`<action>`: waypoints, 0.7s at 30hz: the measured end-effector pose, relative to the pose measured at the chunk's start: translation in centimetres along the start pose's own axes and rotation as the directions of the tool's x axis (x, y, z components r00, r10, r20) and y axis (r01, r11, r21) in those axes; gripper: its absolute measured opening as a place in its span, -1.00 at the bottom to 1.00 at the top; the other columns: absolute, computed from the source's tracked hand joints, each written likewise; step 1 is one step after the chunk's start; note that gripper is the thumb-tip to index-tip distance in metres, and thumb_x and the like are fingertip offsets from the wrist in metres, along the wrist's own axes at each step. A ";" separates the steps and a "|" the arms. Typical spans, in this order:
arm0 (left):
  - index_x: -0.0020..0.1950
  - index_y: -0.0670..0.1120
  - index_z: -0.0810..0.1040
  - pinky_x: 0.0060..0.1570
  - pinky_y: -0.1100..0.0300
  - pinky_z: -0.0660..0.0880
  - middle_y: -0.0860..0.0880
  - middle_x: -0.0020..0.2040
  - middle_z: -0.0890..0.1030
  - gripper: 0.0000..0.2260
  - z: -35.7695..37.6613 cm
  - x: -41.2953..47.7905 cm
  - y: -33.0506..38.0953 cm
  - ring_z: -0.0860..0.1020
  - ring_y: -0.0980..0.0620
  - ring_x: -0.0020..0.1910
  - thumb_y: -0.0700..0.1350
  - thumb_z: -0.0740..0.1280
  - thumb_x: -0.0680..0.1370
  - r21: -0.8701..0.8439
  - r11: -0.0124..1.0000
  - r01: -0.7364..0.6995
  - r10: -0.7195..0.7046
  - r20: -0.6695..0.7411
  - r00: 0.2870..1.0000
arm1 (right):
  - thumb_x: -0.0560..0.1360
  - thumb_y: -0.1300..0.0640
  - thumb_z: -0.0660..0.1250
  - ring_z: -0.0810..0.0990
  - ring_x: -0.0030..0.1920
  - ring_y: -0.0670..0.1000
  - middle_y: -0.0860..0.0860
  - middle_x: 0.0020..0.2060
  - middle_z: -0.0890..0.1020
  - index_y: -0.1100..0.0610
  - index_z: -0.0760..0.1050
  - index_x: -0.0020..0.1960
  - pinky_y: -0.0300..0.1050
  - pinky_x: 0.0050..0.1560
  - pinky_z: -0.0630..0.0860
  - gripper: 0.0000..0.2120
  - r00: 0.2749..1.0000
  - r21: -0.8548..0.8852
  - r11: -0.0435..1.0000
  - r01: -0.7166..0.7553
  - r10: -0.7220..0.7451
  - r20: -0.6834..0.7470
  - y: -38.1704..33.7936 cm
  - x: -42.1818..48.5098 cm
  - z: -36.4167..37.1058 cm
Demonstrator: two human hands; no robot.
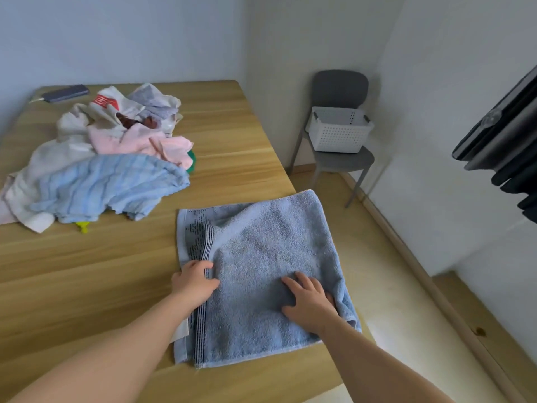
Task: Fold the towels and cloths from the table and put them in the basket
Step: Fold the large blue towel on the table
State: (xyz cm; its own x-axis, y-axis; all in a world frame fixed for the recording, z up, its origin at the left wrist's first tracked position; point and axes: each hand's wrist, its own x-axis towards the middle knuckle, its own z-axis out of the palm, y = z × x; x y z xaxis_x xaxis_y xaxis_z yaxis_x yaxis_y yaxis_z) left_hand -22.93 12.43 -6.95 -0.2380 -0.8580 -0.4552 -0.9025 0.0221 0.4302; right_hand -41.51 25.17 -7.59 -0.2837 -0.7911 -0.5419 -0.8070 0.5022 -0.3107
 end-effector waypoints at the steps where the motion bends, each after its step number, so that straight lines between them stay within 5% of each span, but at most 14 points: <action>1: 0.39 0.03 0.34 0.37 0.15 0.16 -0.04 0.49 0.22 -0.61 0.3 0.0 0.7 0.23 -0.09 0.44 -0.07 0.25 0.56 -0.011 1.000 0.011 -0.011 -0.002 1.000 | 0.50 0.00 0.19 -0.14 0.53 0.04 -0.13 0.53 -0.07 -0.14 0.02 0.52 0.09 0.49 -0.03 -0.35 1.000 -0.006 1.000 0.006 -0.006 -0.001 0.8 0.3 -0.5; 8: 0.34 0.20 0.32 0.00 0.12 0.38 -0.04 0.11 0.51 -0.58 0.5 1.5 2.7 0.46 -0.05 0.14 -0.01 0.33 0.52 -0.367 0.930 0.000 -0.004 -0.010 1.000 | 0.47 0.01 0.19 0.06 0.47 -0.01 -0.15 0.47 0.13 -0.18 0.17 0.45 0.06 0.42 0.10 -0.44 0.994 -0.012 1.000 -0.027 0.026 -0.110 2.8 1.6 -2.2; 12: 0.50 0.17 0.11 0.38 -0.03 0.24 -0.03 0.48 0.26 -0.47 -0.4 3.1 4.3 0.29 -0.07 0.42 0.05 0.25 0.58 -0.682 0.731 -0.009 -0.029 -0.045 0.999 | 0.50 0.04 0.18 0.20 0.40 0.06 -0.07 0.39 0.28 -0.06 0.34 0.37 -0.02 0.38 0.15 -0.56 0.977 0.014 0.999 -0.045 0.047 -0.206 1.5 1.9 -2.1; 16: 0.49 0.12 0.18 0.45 -0.09 0.08 0.04 0.53 0.16 -0.53 -1.7 5.4 5.0 0.16 -0.06 0.49 0.12 0.18 0.59 -0.841 0.500 0.206 -0.135 0.159 0.978 | 0.53 0.05 0.15 0.28 0.30 0.05 -0.04 0.28 0.39 -0.01 0.44 0.28 -0.09 0.31 0.21 -0.67 0.973 0.090 0.996 -0.014 0.034 -0.228 0.1 2.1 -1.5; 18: 0.46 0.08 0.28 0.46 -0.06 0.09 0.03 0.51 0.20 -0.55 -2.4 5.7 5.4 0.19 -0.05 0.47 0.11 0.21 0.58 -0.811 0.533 0.243 -0.126 0.208 0.970 | 0.52 0.06 0.15 0.29 0.28 0.05 -0.03 0.25 0.41 -0.01 0.46 0.25 -0.09 0.28 0.24 -0.68 0.977 0.139 0.990 -0.021 0.050 -0.208 -0.5 2.4 -1.3; 21: 0.37 -0.02 0.43 0.29 0.03 0.30 -0.02 0.36 0.42 -0.64 -2.9 6.1 6.1 0.40 -0.05 0.30 -0.06 0.28 0.57 -0.685 0.717 0.132 -0.061 0.127 0.990 | 0.50 0.06 0.17 0.30 0.27 0.05 -0.04 0.22 0.42 -0.02 0.47 0.21 -0.06 0.25 0.27 -0.70 0.980 0.207 0.975 -0.076 0.112 -0.166 -0.8 2.9 -1.7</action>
State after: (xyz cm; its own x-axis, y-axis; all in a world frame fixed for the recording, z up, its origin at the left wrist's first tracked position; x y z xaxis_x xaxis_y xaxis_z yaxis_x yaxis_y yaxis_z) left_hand -28.87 5.82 -4.81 -0.2262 -0.7858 -0.5756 -0.4325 -0.4485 0.7822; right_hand -42.51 21.88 -7.58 -0.4540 -0.7770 -0.4360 -0.6581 0.6223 -0.4239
